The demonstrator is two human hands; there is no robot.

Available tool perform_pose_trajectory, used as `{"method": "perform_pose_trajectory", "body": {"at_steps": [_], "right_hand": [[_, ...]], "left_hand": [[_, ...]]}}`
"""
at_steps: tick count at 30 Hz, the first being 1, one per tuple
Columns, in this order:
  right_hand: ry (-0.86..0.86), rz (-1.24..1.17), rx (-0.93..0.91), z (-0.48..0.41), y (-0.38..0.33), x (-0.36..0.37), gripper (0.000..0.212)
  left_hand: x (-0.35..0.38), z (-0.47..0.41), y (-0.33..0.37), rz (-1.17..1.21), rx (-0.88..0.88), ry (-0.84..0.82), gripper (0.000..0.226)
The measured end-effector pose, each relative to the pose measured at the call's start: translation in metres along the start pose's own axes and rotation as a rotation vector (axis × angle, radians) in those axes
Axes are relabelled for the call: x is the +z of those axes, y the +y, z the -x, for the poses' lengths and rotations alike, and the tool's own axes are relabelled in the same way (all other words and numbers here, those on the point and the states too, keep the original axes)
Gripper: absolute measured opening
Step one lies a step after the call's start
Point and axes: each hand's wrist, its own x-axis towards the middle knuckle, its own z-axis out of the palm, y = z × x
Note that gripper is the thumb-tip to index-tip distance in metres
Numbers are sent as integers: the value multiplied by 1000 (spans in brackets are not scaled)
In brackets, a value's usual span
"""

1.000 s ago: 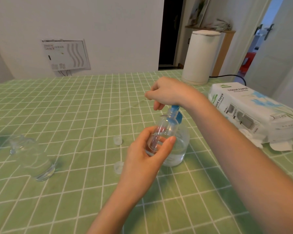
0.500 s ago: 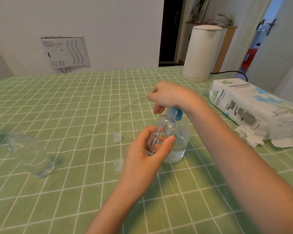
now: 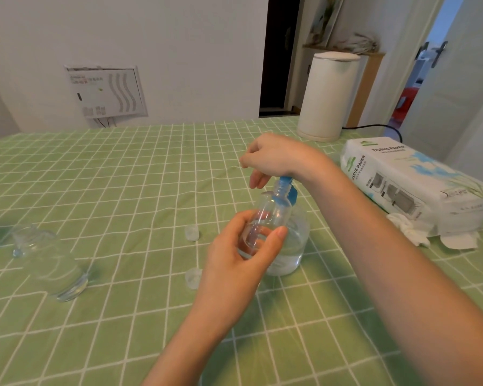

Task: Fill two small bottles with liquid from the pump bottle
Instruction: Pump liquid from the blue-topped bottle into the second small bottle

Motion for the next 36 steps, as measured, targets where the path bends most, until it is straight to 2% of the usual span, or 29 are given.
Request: {"method": "perform_pose_trajectory", "body": {"at_steps": [11, 17, 36], "right_hand": [[-10, -16, 8, -1, 5, 10, 31], [42, -75, -8, 0, 4, 6, 36], [-68, -38, 57, -3, 5, 5, 30]], "left_hand": [[-1, 2, -5, -54, -5, 16, 24], [-1, 0, -3, -38, -4, 16, 24], [0, 1, -1, -27, -17, 13, 27]]}}
